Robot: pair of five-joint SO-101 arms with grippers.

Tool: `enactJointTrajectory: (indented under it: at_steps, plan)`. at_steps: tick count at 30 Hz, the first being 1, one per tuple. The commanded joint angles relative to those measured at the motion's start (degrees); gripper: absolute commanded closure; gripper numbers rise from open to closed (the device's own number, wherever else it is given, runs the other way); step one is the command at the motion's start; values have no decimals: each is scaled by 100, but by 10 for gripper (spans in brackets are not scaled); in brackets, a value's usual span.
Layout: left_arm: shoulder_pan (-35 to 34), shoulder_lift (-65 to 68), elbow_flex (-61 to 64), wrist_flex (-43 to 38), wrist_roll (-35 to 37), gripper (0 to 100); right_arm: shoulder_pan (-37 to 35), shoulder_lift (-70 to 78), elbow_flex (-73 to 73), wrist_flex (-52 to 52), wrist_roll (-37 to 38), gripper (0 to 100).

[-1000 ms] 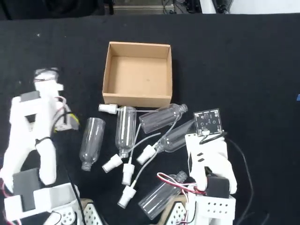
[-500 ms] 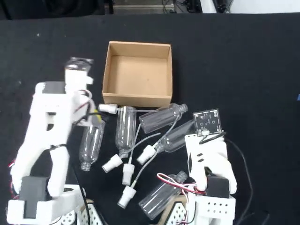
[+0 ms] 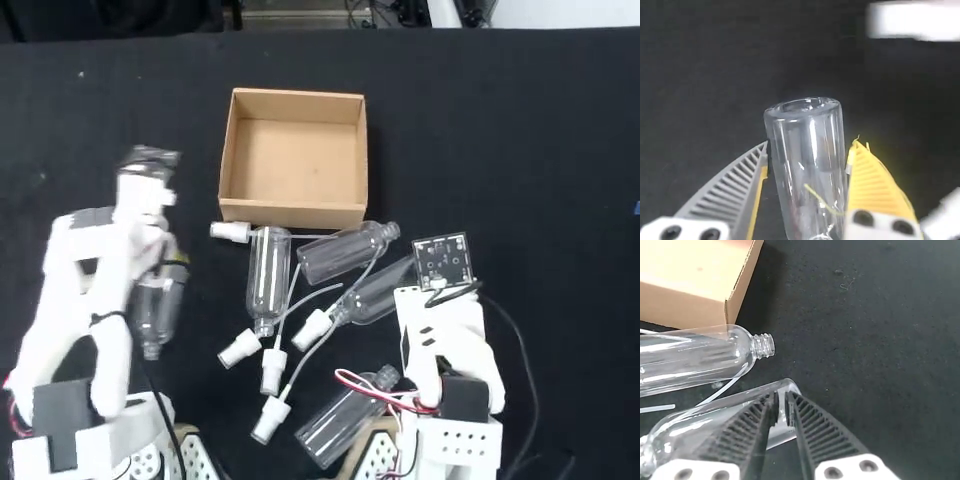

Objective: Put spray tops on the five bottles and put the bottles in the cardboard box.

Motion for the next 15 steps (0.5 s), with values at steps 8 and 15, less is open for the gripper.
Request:
enactJointTrajectory:
  at_steps: [8,15]
  plan:
    - [-2141,-220,-145,-273,545,770,-97,-549,-48,-167,-9,986]
    - [-1859,-264,-541,-44,2699,748,-97,-549,-48,-158,-9,986]
